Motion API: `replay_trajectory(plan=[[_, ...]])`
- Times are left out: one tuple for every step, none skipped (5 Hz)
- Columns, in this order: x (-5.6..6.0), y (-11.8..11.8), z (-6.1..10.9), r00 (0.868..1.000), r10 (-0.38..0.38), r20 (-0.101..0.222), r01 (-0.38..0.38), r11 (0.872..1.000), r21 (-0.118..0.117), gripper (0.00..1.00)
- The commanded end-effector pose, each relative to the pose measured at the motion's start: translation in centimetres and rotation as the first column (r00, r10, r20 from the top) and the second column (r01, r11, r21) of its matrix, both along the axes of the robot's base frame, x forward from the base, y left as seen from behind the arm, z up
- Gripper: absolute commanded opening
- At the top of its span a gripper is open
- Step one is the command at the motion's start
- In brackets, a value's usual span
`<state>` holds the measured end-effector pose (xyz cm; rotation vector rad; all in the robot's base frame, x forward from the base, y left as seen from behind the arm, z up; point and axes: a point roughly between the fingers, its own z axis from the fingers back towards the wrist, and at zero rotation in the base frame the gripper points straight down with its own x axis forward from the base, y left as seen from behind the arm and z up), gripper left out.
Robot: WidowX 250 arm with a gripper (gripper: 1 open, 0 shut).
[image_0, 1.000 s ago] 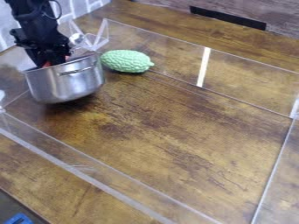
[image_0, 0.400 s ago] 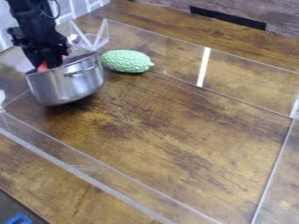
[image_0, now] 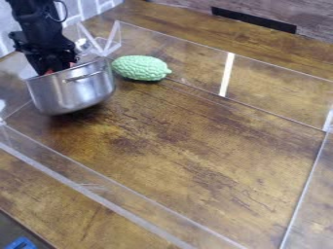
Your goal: Move the pink spoon to the left
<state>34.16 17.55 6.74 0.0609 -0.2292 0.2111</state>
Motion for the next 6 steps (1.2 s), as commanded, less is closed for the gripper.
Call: replay_trajectory(plan=[[0.63,0.2,1.63,1.0,-0.003,0.029,0.002,1.0,0.029,0.0],[0.57,0.02,1.74,1.0,-0.004,0.015,0.003,0.999,0.034,0.0],[0.59,-0.19,1.93,1.0,-0.007,0.006,0.006,0.999,0.041,0.0],[0.67,-0.5,2.27,1.0,-0.009,-0.001,0.009,0.999,0.048,0.0],[0.74,-0.46,2.0,1.0,-0.012,0.0,0.012,0.999,0.044,0.0],[0.82,-0.28,1.79,1.0,-0.019,-0.003,0.019,0.999,0.046,0.0]])
